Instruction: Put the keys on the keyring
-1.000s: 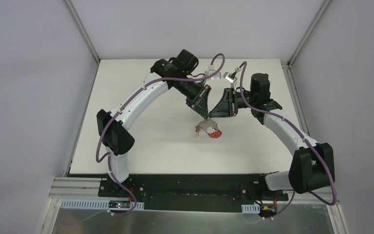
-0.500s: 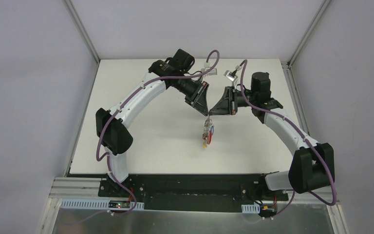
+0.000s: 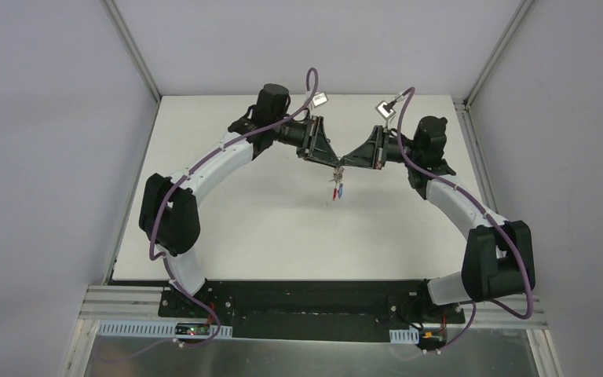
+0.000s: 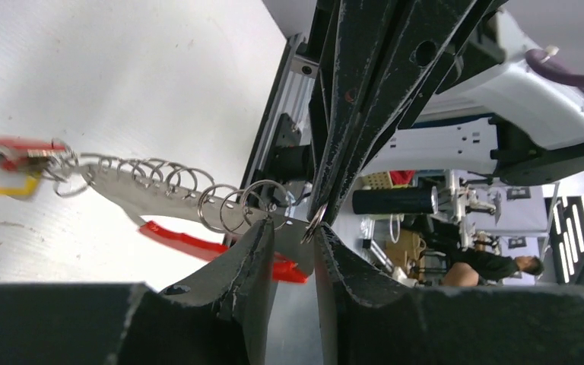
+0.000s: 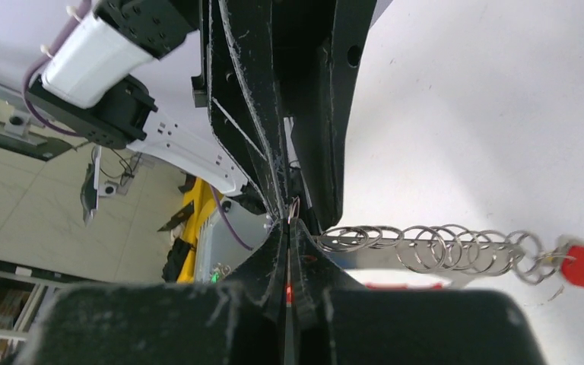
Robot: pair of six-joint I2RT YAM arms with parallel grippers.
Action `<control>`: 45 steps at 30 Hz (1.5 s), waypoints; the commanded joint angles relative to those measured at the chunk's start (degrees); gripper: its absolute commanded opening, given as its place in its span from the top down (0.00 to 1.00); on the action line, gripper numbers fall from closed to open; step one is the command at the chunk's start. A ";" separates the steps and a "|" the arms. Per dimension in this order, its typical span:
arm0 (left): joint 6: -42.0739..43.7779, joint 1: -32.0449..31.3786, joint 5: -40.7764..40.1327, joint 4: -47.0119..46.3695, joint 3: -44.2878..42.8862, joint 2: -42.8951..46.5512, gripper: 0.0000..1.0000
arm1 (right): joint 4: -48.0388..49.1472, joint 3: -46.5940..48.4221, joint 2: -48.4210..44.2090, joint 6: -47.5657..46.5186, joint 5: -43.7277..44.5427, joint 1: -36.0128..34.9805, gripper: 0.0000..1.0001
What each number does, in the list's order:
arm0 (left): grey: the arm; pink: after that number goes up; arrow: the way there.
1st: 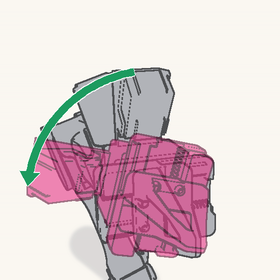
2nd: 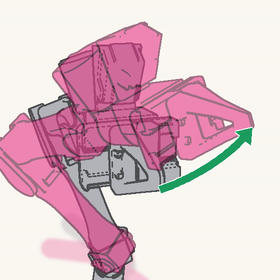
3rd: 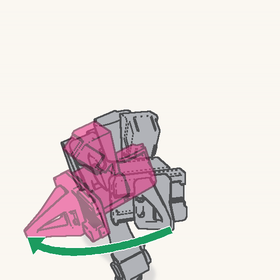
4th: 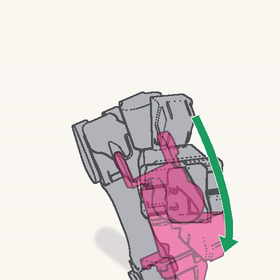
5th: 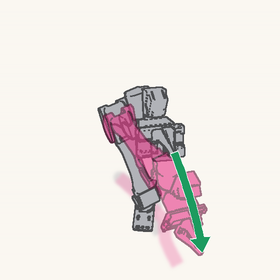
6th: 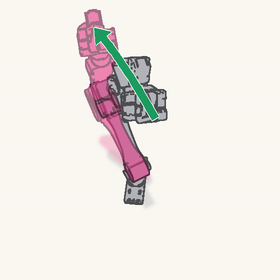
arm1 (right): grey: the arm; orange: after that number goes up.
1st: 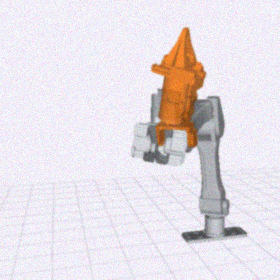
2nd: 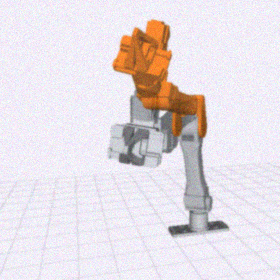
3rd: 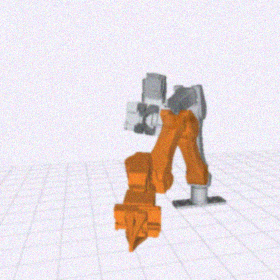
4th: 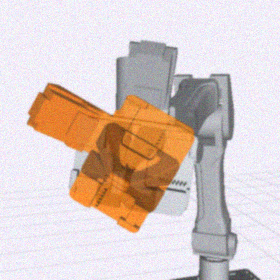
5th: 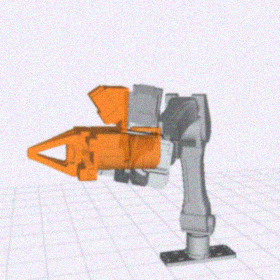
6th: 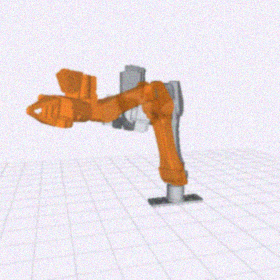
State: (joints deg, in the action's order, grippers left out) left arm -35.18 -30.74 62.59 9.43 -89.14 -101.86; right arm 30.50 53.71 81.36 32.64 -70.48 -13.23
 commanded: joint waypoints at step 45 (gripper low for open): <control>39.35 -6.25 -6.63 51.01 -25.88 -5.89 1.00 | -14.82 3.86 -2.45 -18.39 -9.04 -3.51 0.66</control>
State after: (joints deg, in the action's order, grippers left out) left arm 2.42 -36.77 54.50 59.33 -112.38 -108.66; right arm 15.49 56.16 81.41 16.40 -77.30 -15.92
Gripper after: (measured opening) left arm 0.009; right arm 0.344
